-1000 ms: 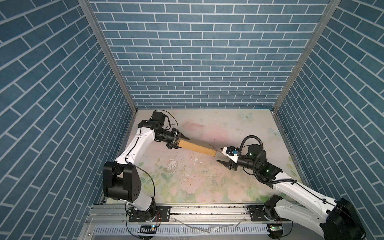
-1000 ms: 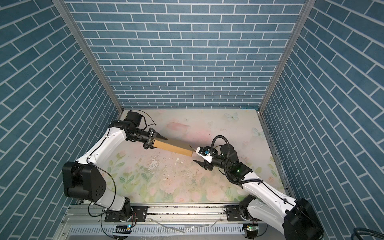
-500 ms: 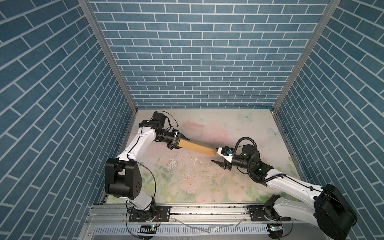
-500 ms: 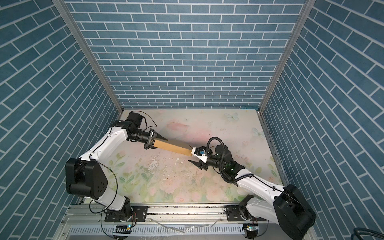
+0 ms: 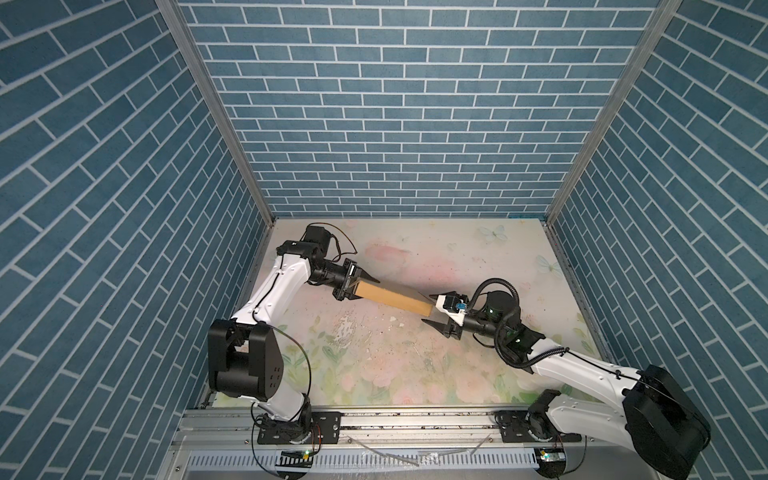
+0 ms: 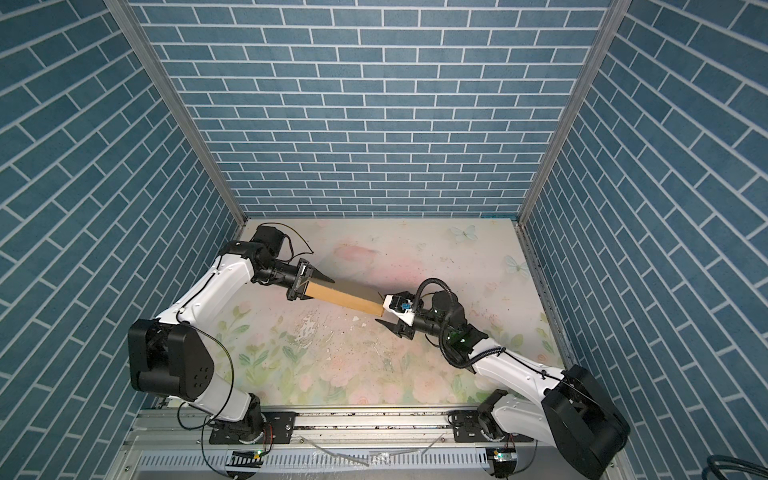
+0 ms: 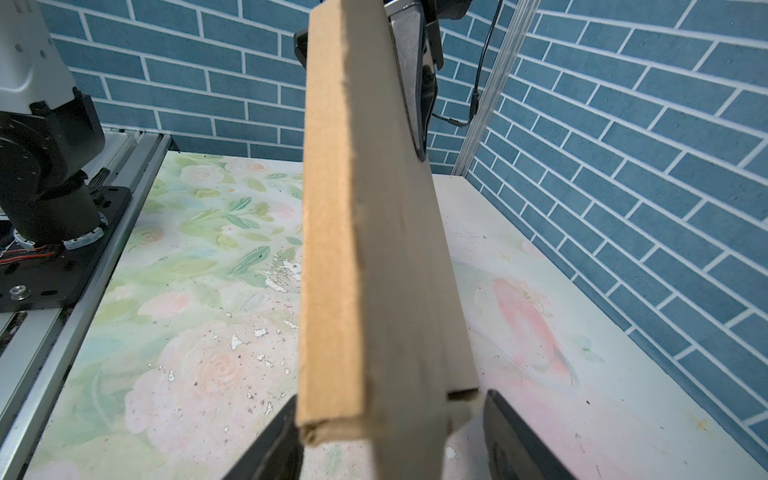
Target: Fold the paper box
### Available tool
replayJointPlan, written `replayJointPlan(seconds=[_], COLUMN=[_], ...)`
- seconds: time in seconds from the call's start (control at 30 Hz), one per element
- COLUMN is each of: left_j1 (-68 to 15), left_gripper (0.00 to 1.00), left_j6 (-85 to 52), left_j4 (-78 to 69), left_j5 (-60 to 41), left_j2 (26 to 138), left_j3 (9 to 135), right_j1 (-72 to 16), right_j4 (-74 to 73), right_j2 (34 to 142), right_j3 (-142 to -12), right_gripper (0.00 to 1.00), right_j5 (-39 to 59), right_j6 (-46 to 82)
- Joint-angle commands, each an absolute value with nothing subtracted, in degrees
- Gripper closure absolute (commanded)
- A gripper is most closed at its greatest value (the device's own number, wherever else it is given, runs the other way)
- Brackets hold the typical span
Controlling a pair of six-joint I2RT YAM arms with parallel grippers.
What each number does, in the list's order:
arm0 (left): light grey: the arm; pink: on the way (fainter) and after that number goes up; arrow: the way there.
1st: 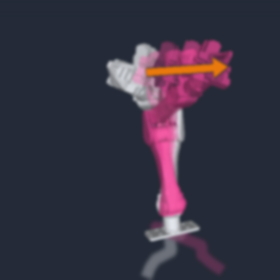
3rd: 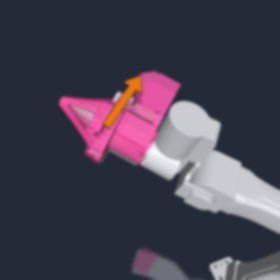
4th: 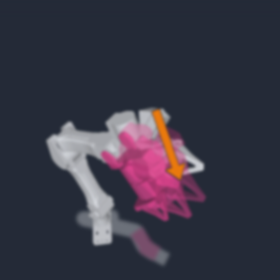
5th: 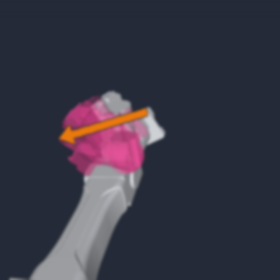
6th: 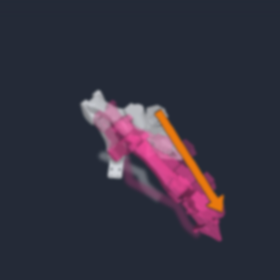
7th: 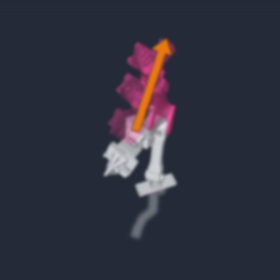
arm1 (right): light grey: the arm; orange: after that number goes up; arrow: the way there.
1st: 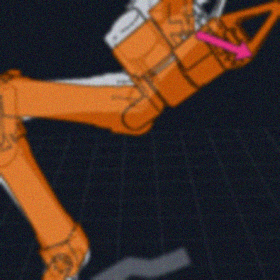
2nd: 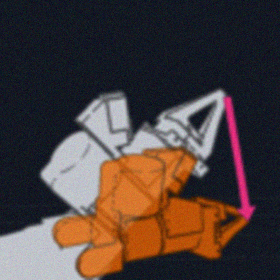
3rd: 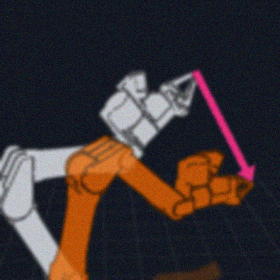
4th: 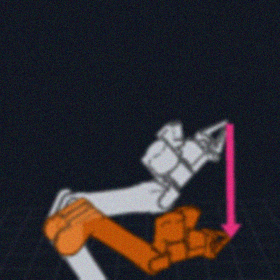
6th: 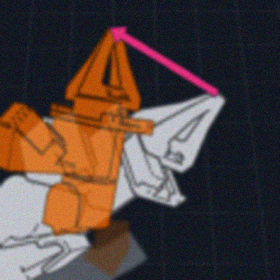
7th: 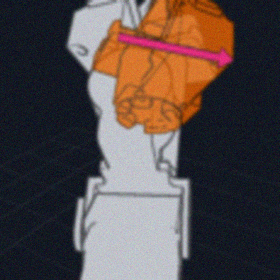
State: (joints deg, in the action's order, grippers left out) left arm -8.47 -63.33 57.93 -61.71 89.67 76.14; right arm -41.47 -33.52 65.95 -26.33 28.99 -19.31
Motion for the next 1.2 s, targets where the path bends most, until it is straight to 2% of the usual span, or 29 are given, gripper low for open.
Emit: replayJointPlan(seconds=[0.0, 0.57, 1.17], left_j1=[-8.61, -8.61, -8.61], left_gripper=[0.93, 0.95, 0.97], left_j6=[-62.07, -62.75, -61.19], left_j4=[59.7, 59.77, 61.58], left_j5=[-62.87, -62.41, -61.81], left_j2=[88.09, 86.92, 87.1], left_j3=[76.03, 76.1, 76.29], right_j1=[-41.57, -41.58, -41.67], right_j4=[-37.03, -37.92, -42.11], right_j2=[66.47, 66.98, 71.61], right_j3=[-26.37, -27.16, -29.35], right_gripper=[0.33, 0.32, 0.32], right_j5=[29.46, 28.39, 31.55], right_j6=[-18.87, -20.08, -19.78])
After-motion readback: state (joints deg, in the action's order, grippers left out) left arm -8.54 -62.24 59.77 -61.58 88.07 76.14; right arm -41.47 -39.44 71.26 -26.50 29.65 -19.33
